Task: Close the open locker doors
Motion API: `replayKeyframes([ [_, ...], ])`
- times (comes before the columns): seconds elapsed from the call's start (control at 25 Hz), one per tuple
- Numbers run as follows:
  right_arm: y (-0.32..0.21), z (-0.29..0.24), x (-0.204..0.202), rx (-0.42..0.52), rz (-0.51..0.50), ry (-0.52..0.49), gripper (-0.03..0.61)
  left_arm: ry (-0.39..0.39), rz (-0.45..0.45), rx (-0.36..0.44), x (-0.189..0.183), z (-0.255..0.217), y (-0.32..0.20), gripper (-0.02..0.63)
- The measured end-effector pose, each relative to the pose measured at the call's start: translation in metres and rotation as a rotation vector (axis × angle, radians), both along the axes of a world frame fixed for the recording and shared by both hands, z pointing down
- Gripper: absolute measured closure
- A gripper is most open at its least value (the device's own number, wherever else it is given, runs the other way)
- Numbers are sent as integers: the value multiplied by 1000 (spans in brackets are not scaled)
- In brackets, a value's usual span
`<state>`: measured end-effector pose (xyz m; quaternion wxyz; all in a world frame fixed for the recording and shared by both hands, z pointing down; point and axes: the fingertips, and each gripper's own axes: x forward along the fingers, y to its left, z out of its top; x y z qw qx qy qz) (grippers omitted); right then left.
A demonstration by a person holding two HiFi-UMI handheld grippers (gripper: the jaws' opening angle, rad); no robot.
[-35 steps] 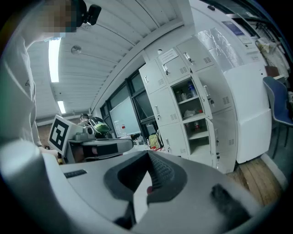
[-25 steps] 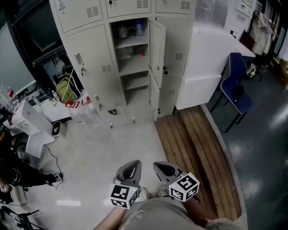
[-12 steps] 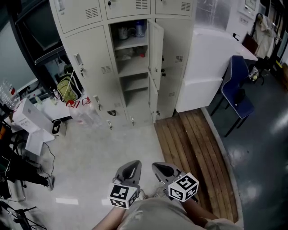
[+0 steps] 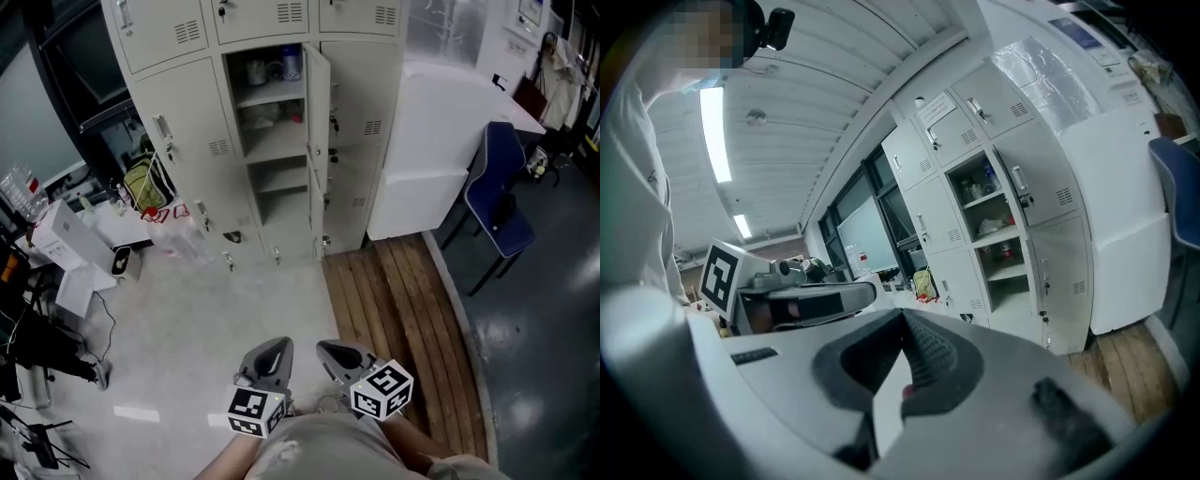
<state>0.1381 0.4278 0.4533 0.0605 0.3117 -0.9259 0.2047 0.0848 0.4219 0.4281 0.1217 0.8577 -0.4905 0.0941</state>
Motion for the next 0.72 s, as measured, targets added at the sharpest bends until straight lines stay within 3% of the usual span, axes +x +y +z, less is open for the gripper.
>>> replayKeyframes([
  [0.32, 2, 9, 25, -17, -15, -3, 552, -2, -26, -5, 22, 6, 5, 600],
  [0.72, -9, 12, 32, -9, -22, -17, 552, -18, -44, 18, 24, 4, -10, 600],
])
